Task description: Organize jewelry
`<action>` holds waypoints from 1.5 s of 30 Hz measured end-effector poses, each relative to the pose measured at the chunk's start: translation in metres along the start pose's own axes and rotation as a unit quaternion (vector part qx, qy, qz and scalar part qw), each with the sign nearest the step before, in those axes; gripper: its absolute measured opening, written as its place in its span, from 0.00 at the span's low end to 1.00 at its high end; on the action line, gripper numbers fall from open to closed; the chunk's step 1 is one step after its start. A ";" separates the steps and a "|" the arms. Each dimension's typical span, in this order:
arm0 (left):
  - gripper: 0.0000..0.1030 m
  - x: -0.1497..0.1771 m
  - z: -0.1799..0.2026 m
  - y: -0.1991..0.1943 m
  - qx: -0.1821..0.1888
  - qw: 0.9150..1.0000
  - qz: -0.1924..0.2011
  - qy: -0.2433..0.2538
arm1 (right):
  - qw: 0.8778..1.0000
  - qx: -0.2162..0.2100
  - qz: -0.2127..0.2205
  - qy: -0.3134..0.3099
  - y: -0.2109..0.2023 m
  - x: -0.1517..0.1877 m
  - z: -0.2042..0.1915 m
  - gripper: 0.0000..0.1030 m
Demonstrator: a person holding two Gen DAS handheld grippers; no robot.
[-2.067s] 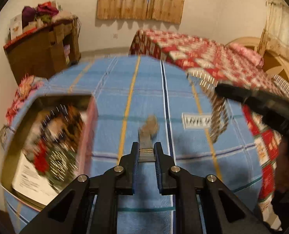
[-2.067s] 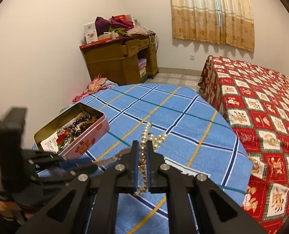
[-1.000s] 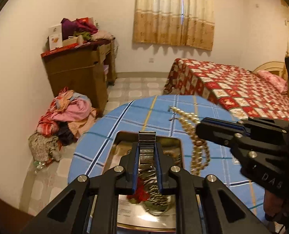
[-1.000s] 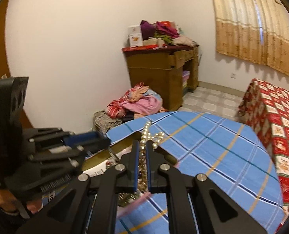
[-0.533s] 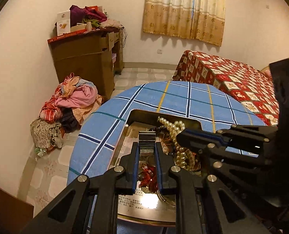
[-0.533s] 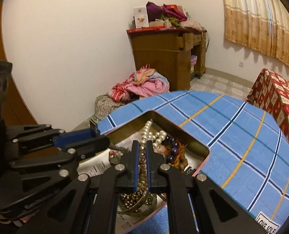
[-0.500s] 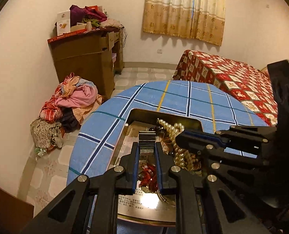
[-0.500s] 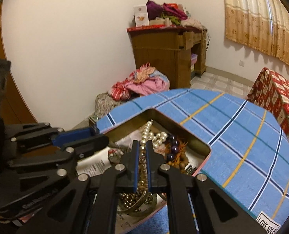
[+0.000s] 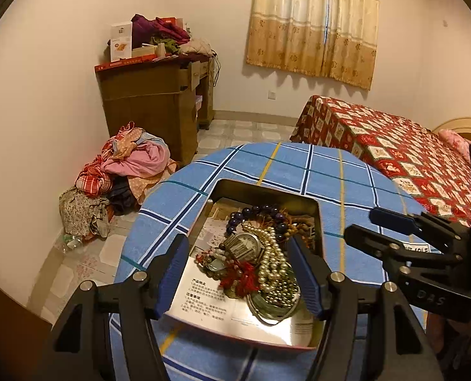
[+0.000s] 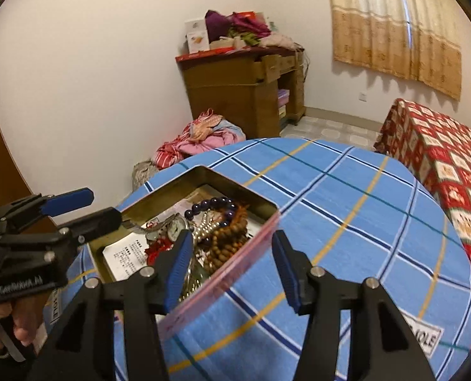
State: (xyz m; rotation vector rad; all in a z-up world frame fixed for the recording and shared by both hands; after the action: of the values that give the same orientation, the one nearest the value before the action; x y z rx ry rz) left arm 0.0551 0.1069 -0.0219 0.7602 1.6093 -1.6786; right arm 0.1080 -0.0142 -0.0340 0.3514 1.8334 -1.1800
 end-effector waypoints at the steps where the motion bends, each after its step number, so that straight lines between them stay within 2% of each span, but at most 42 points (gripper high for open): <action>1: 0.63 -0.001 0.002 -0.001 0.000 1.000 0.000 0.001 | 1.000 0.000 0.002 0.001 -0.003 -0.001 0.000 0.59; 11: 0.63 -0.002 0.013 -0.019 -0.012 1.000 0.013 0.003 | 0.999 -0.006 0.031 0.010 -0.028 -0.004 0.002 0.63; 23: 0.64 0.000 0.019 -0.022 -0.013 1.000 0.013 0.001 | 0.999 0.000 0.042 0.011 -0.039 0.001 0.009 0.68; 24: 0.64 0.000 0.020 -0.022 -0.012 1.000 0.014 0.002 | 0.999 0.000 0.042 0.012 -0.039 0.001 0.009 0.68; 26: 0.76 0.000 0.021 -0.022 -0.011 1.000 0.011 0.001 | 0.999 0.000 0.042 0.012 -0.039 0.002 0.010 0.68; 28: 0.79 0.000 0.022 -0.022 -0.014 1.000 0.014 0.002 | 0.999 0.000 0.042 0.012 -0.039 0.002 0.010 0.68; 35: 0.79 0.000 0.024 -0.020 -0.034 0.999 0.012 0.003 | 0.999 0.000 0.043 0.014 -0.040 0.003 0.012 0.70; 45: 0.79 0.001 0.026 -0.019 -0.040 0.999 0.013 0.004 | 0.999 -0.001 0.043 0.015 -0.041 0.008 0.016 0.70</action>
State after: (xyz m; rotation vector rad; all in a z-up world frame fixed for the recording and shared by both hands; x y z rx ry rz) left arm 0.0408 0.0813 -0.0094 0.7459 1.6556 -1.5854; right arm 0.0856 -0.0499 -0.0181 0.4434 1.8265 -1.1198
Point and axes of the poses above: each gripper's, at about its wrist camera, not at the fingertips, and y roughly the way its jaws point, z to its right, x to its underside, the point moved 1 cm from there along y, roughly the way its jaws point, and after that the axes turned 1 degree about z, right-handed, at the moved point
